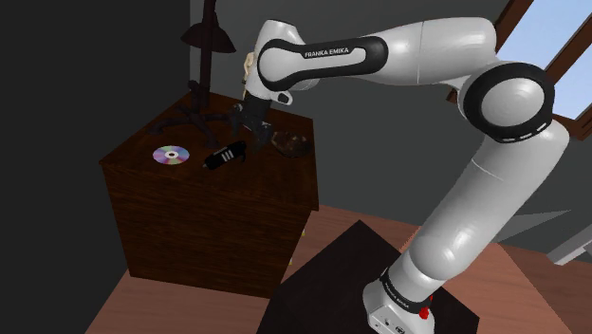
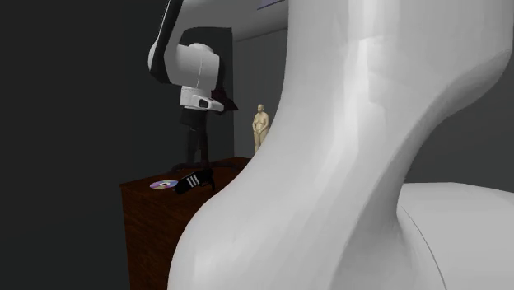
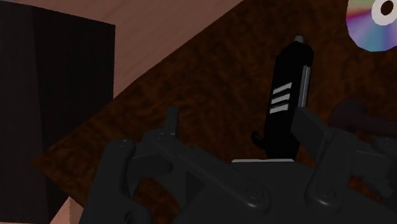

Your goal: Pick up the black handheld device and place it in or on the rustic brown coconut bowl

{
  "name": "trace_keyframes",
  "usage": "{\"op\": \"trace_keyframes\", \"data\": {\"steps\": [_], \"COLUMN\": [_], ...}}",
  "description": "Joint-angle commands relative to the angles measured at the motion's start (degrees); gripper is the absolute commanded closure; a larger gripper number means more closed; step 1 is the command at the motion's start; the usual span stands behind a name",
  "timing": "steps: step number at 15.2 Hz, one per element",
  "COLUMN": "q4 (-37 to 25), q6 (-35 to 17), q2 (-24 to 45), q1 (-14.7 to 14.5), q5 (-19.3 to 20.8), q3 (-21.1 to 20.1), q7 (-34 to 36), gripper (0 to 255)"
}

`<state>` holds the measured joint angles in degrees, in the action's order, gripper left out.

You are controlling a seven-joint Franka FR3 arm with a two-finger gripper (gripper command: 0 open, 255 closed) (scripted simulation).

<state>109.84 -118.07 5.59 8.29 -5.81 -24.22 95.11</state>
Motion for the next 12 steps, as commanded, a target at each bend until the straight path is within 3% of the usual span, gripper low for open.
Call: {"op": "trace_keyframes", "data": {"steps": [1,6,12], "q4": [-3.09,-13.05,-11.4], "q6": [-1.73,-3.08,-6.83], "q2": [4.12,13.73,15.89], "q1": [-0.4,-2.08,-2.74], "q5": [1.79,5.5,6.27], "q3": [0.45,3.07,3.38], "q7": [5.35,16.58,17.05], "gripper": [0,0,0]}}
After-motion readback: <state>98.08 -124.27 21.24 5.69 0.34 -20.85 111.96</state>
